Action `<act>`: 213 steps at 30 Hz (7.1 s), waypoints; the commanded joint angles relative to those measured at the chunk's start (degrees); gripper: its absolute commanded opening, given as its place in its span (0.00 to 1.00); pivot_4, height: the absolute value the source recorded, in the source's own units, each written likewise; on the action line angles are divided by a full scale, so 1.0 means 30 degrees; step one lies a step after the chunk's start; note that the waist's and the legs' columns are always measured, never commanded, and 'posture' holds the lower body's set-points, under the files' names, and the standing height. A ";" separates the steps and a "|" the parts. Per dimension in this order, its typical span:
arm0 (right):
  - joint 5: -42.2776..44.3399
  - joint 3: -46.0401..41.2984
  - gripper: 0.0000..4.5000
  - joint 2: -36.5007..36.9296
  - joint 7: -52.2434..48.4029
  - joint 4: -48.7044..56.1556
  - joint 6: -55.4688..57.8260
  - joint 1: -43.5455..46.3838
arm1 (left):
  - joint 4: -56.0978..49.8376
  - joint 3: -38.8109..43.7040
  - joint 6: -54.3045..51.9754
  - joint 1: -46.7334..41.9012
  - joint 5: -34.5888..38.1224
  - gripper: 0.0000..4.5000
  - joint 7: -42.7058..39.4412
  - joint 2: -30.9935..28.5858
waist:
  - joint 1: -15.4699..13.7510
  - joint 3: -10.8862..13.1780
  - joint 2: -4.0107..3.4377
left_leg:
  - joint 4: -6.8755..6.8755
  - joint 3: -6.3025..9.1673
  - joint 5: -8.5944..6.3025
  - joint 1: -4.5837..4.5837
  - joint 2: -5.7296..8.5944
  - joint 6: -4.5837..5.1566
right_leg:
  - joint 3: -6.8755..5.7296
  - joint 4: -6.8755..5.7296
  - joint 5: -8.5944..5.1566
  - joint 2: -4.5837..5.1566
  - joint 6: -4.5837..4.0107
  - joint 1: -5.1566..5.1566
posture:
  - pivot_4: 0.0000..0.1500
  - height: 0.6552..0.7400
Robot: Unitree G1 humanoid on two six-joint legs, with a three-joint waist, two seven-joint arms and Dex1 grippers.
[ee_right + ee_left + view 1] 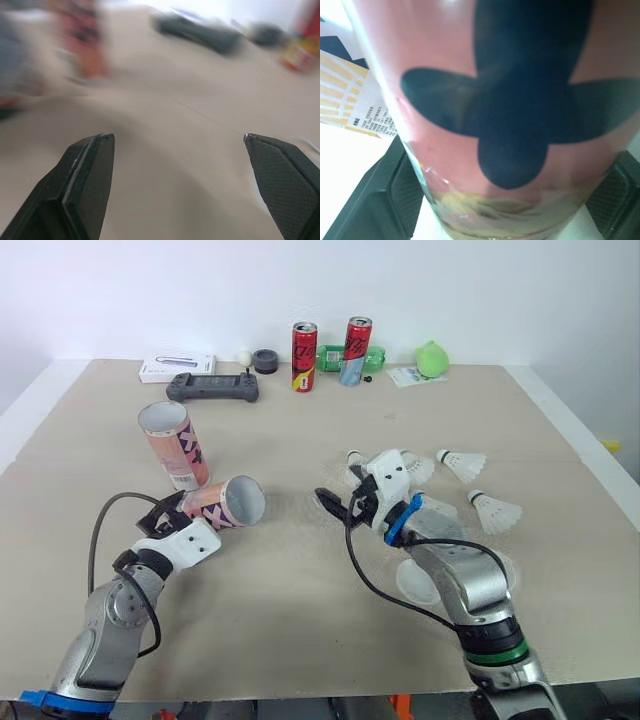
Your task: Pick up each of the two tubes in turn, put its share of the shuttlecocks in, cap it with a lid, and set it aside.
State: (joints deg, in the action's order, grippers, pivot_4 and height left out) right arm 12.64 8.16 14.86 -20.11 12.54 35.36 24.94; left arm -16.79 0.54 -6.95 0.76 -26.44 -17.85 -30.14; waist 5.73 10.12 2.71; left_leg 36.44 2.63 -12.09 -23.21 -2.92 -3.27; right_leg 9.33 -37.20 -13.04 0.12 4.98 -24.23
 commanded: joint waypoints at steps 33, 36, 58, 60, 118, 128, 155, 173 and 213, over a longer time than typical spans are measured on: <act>0.4271 0.0556 0.01 0.3153 -0.9167 0.2666 -0.2299 0.1933 | 0.0341 -0.0850 0.0332 -0.0454 0.0273 0.89 0.0143 0.0239 | 0.0015 0.0089 -0.0252 | -0.0034 0.0146 0.0035 -0.0036 0.0051 0.0028 | -0.0047 0.0005 -0.0053 0.0002 0.0090 0.0035 | 1.00 1.00; 0.3131 0.2305 0.01 0.3055 -0.9196 0.2755 -0.2364 0.2409 | 0.0483 -0.0927 0.0348 -0.0616 0.0320 0.89 0.0127 0.0234 | 0.0017 0.0088 -0.0252 | -0.0033 0.0154 0.0051 -0.0019 0.0050 0.0051 | -0.0059 0.0004 -0.0054 -0.0002 0.0055 0.0038 | 1.00 1.00; 0.1252 -0.3832 0.98 0.2270 -0.0846 0.7431 -0.0102 -0.4374 | 0.0658 -0.1359 0.0440 -0.1113 0.0618 0.89 -0.0169 0.0382 | -0.0280 0.0073 -0.0240 | -0.0046 0.0201 0.0067 -0.0058 0.0060 0.0014 | -0.0116 0.0005 -0.0063 0.0018 0.0057 0.0035 | 1.00 1.00; 0.1106 -0.4833 0.98 0.2196 0.0194 0.8715 0.0285 -0.5628 | 0.0736 -0.1467 0.0550 -0.1206 0.0738 0.89 -0.0299 0.0396 | -0.0411 0.0072 -0.0249 | -0.0047 0.0201 0.0067 -0.0061 0.0064 0.0013 | -0.0116 0.0005 -0.0075 0.0019 0.0041 0.0029 | 1.00 1.00; 0.4503 0.2048 0.44 0.2247 -0.7530 0.4329 -0.0231 0.2269 | 0.1262 -0.1953 0.0561 -0.2009 0.0565 0.89 -0.0242 0.0850 | -0.0423 0.0065 -0.0343 | -0.0048 0.0214 0.0084 -0.0047 0.0078 0.0000 | -0.0115 0.0020 -0.0063 0.0024 0.0063 0.0061 | 1.00 1.00; 0.7971 -0.4105 0.99 0.8359 -0.9870 0.5301 0.2287 -0.1243 | 0.1743 -0.2220 0.0849 -0.2430 0.1282 0.89 -0.0148 0.1579 | -0.0667 0.0065 -0.0340 | -0.0042 0.0222 0.0077 -0.0076 0.0142 -0.0011 | -0.0119 0.0041 -0.0088 0.0100 0.0052 0.0086 | 1.00 1.00; 0.5891 -0.0543 0.25 0.9964 -1.3548 0.1583 0.0871 0.6396 | 0.5222 -0.3848 0.1677 -0.5689 0.2540 0.89 -0.0481 0.3022 | -0.0397 0.0055 -0.0295 | -0.0016 0.0250 0.0108 -0.0034 0.0112 0.0016 | -0.0115 0.0049 -0.0068 0.0028 0.0055 0.0114 | 1.00 1.00; -0.2368 0.5738 0.02 0.4904 -1.2491 -0.2489 -0.2501 0.9296 | 0.3968 -0.5061 0.0398 -0.6096 0.0485 0.89 -0.0712 0.2607 | 0.0019 0.0079 -0.0359 | -0.0053 0.0248 0.0140 0.0003 0.0063 0.0066 | -0.0117 -0.0007 0.0052 -0.0036 0.0033 0.0049 | 1.00 1.00; 0.1182 -0.0299 0.71 1.5157 -1.9652 -0.1369 -0.2383 0.2893 | 0.5305 -0.3612 0.3478 -0.5831 0.9324 0.89 -0.4389 0.6001 | -0.0674 0.0084 -0.0355 | -0.0050 0.0235 0.0118 -0.0074 0.0145 0.0036 | -0.0126 0.0056 -0.0036 0.0071 0.0048 0.0062 | 1.00 1.00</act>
State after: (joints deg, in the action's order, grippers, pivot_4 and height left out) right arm 17.70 7.22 58.97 -77.42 8.67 31.24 33.73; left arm -0.24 -11.28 1.31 -16.58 -3.01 -28.69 -12.88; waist 3.71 10.37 1.65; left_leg 36.29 3.31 -11.76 -23.43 -2.49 -3.15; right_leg 8.96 -37.04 -13.18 0.35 5.18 -24.06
